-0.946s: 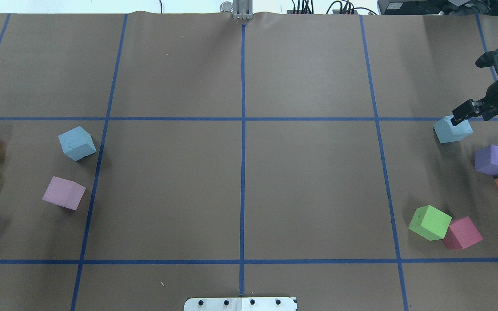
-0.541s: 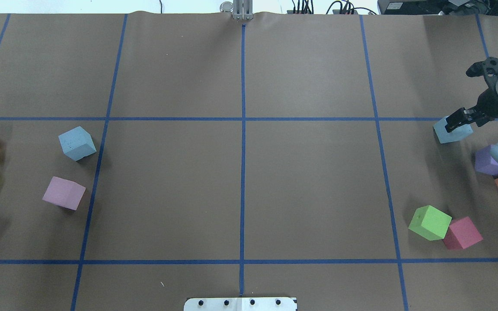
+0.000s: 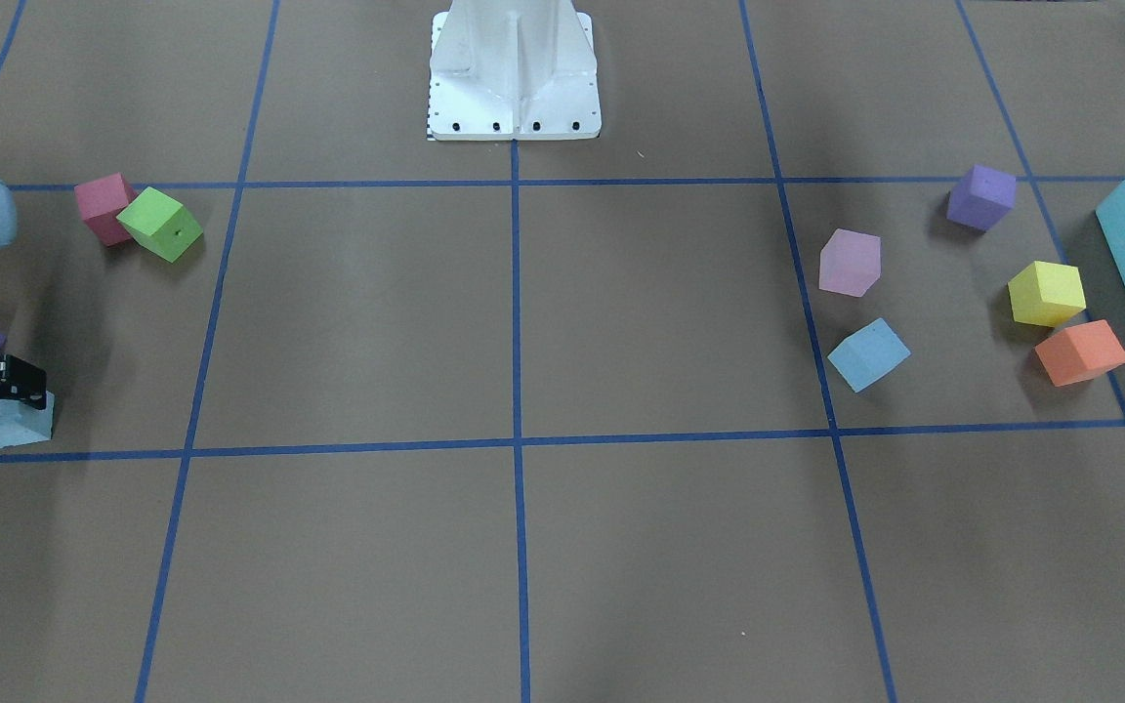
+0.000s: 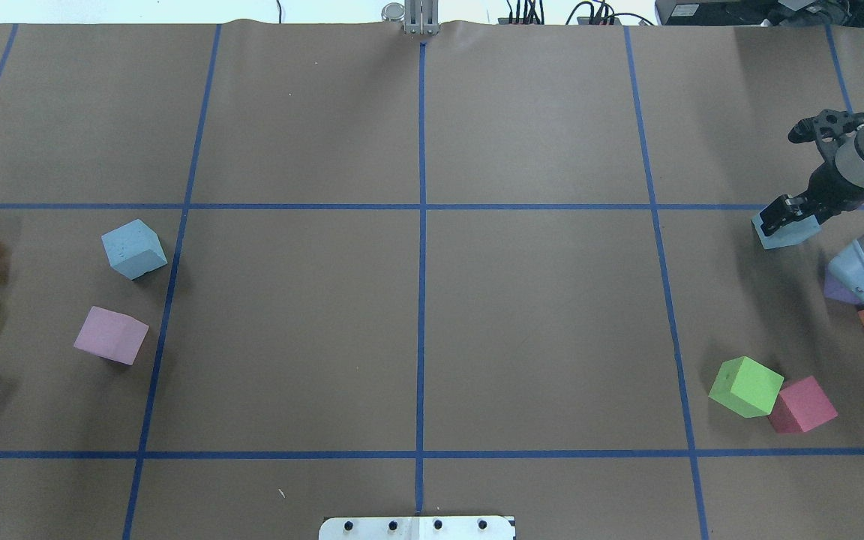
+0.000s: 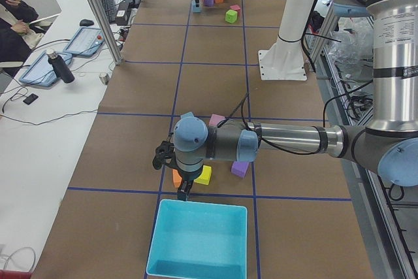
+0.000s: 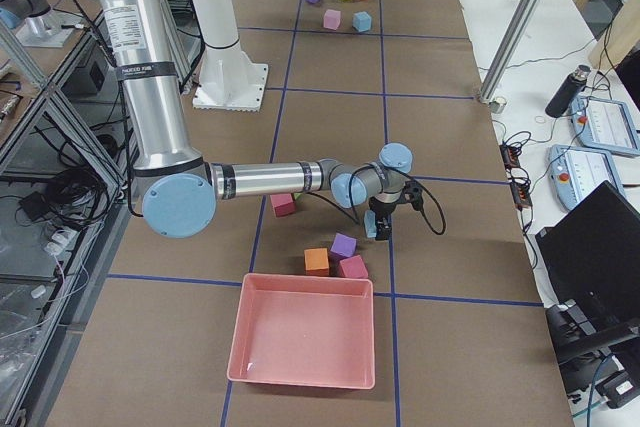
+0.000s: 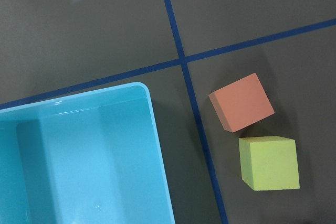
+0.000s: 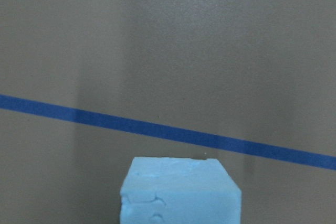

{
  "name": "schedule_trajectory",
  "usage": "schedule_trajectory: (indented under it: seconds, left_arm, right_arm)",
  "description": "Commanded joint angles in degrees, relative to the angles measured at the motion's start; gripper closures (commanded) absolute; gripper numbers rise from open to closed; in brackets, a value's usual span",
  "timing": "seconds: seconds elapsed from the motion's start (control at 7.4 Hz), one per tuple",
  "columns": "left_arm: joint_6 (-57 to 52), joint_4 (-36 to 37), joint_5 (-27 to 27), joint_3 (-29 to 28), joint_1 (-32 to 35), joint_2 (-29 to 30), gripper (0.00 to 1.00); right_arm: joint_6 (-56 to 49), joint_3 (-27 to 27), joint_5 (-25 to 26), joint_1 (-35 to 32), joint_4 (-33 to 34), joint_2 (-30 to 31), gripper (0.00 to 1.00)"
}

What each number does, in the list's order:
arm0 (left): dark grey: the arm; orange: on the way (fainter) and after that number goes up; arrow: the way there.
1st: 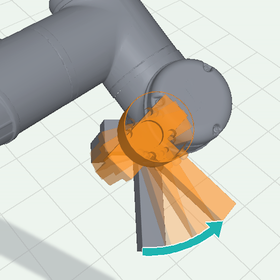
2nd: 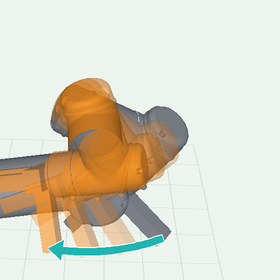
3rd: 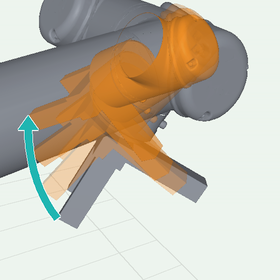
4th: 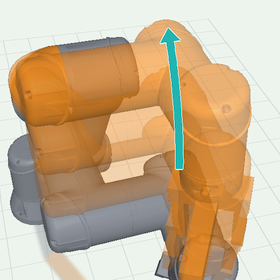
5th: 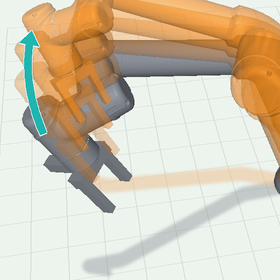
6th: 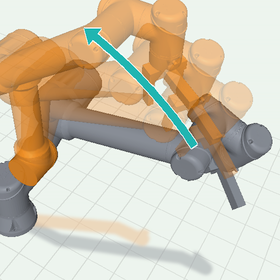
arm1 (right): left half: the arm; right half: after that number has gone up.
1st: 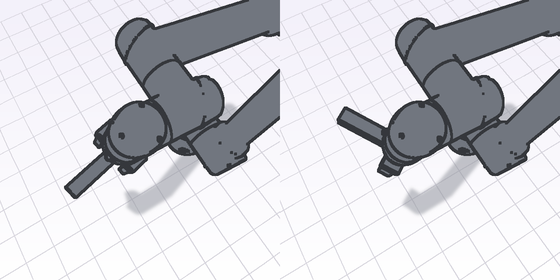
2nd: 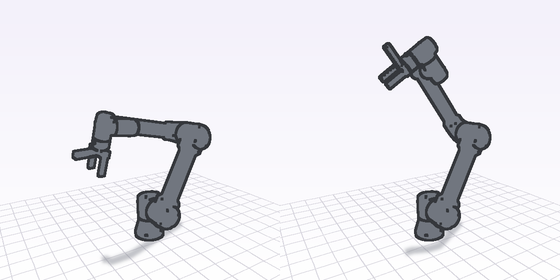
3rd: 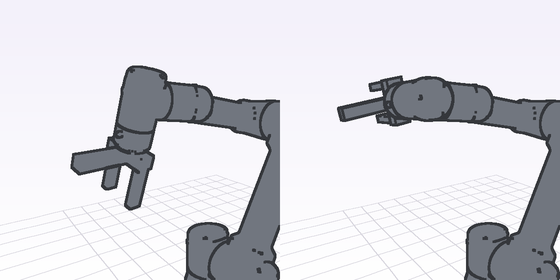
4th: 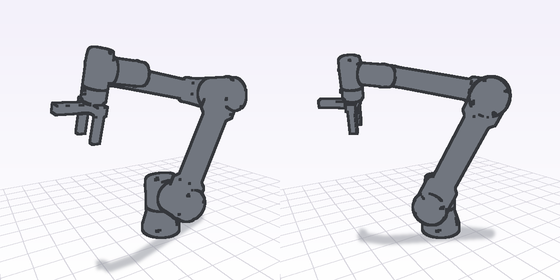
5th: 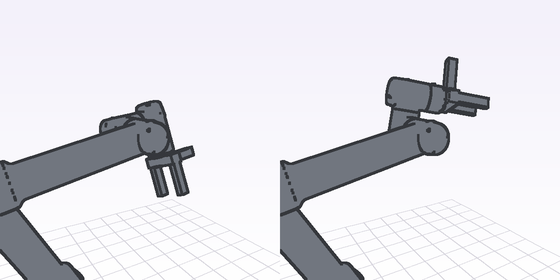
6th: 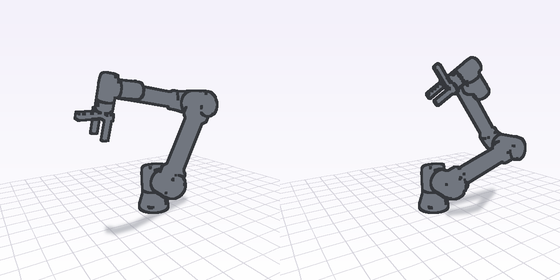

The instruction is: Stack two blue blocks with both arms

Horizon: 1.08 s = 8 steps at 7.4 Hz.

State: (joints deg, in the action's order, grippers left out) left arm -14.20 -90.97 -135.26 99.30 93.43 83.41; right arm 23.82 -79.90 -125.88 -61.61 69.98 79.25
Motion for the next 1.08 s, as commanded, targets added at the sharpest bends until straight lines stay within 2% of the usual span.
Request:
schedule_trajectory:
  seconds: [0.0,0.27,0.41,0.54,0.81,0.95]
  left_arm:
    - [-0.04,0.00,0.00,-0.07,0.00,0.00,0.02]
    - [-0.04,0.00,0.00,-0.07,0.00,0.00,0.02]
    - [-0.04,0.00,0.00,-0.07,0.00,0.00,0.02]
    - [0.04,0.00,0.00,-0.07,0.00,0.00,0.02]
    - [0.05,0.00,0.00,-0.16,0.00,0.00,0.02]
    - [0.05,0.09,0.00,-0.25,0.00,0.00,0.02]
  right_arm:
    - [0.00,-0.08,0.20,0.17,-0.02,-0.14,0.73]
    - [0.09,-4.10,-0.50,0.17,0.94,-0.32,0.89]
    - [0.18,-6.39,-0.85,0.17,4.35,-2.23,0.91]
    - [3.40,-7.02,-0.85,0.61,9.86,-7.65,0.90]
    - [19.34,-8.08,0.28,8.04,10.44,-14.70,0.90]
    - [28.73,-8.08,2.46,13.13,10.44,-18.21,0.91]
